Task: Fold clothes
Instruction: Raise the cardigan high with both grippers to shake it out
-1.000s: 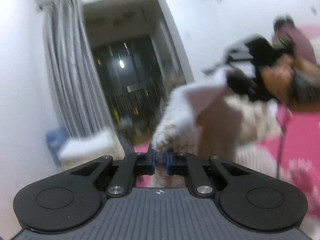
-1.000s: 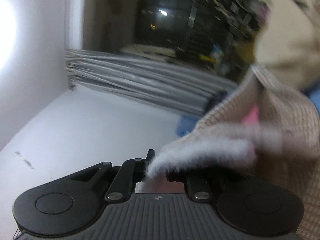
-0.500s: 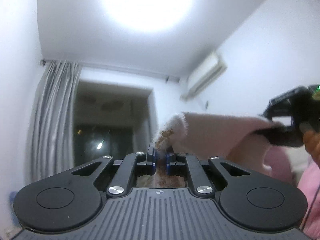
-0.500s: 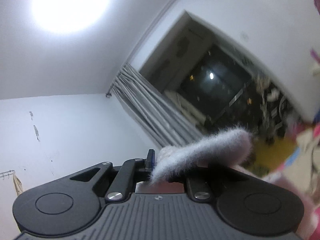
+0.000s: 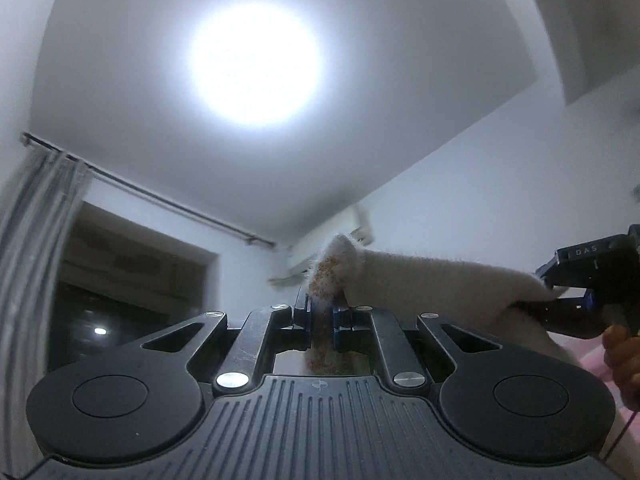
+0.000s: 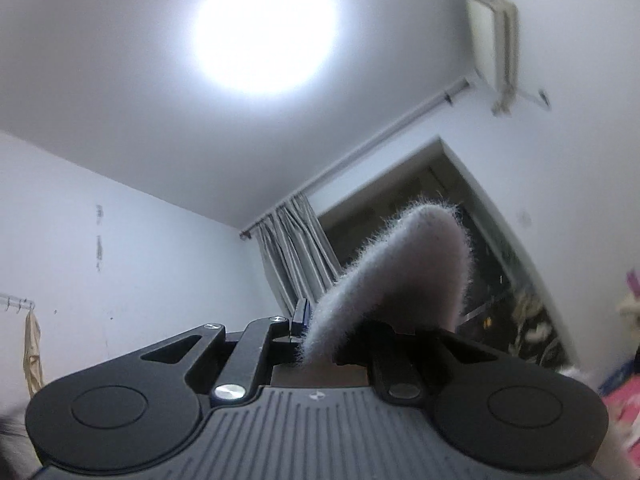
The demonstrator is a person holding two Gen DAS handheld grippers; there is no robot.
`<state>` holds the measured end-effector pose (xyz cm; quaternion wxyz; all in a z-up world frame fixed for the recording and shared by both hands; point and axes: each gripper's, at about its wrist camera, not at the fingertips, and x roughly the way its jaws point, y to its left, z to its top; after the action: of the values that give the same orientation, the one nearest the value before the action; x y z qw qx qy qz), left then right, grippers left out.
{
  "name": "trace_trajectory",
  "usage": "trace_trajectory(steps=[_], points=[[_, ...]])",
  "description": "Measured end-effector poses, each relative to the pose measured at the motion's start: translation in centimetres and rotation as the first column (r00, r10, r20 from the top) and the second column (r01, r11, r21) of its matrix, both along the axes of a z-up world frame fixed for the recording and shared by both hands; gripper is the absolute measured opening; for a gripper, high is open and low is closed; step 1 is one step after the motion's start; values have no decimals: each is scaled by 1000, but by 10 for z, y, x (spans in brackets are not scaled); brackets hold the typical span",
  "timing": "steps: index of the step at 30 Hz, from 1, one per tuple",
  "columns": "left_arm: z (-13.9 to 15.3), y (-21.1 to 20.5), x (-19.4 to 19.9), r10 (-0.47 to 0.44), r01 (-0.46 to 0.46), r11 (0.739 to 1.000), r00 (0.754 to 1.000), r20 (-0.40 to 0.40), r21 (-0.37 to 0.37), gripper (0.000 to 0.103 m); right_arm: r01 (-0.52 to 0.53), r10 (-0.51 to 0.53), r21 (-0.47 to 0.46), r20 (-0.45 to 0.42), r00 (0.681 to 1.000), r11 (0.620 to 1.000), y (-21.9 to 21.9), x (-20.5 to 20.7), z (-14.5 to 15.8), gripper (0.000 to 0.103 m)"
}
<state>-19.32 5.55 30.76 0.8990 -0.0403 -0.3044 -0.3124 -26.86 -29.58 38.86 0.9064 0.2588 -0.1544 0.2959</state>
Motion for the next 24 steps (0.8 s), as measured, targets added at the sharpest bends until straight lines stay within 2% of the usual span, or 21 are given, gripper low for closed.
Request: trace_trajectory(steps=[3, 6, 11, 15, 19, 22, 24], points=[[-2, 4, -12, -92, 92, 996, 996, -14, -7, 8, 61, -59, -36, 55, 997, 997, 2, -43, 7, 13], [-2, 7, -15, -174, 174, 985, 983, -50, -10, 8, 147, -139, -75, 102, 985, 986, 6, -68, 9, 12], [-10, -5, 8, -163, 164, 987, 980, -112, -5, 8, 171, -166, -83, 71, 984, 982, 5, -56, 2, 12], [-26, -15, 36, -111, 114, 993, 971, -210, 1, 8, 172, -176, -105, -35, 984, 979, 3, 5, -16, 12], [-51, -21, 84, -32, 40, 999, 942, -334, 19, 8, 140, -165, -136, -188, 968, 981, -8, 74, -51, 12], [-75, -25, 126, 47, -30, 998, 908, -415, 48, 8, 118, -164, -163, -311, 936, 980, -6, 147, -90, 12], [-102, -29, 165, 105, -73, 994, 867, -487, 85, 8, 103, -167, -179, -390, 905, 978, -4, 194, -124, 12]])
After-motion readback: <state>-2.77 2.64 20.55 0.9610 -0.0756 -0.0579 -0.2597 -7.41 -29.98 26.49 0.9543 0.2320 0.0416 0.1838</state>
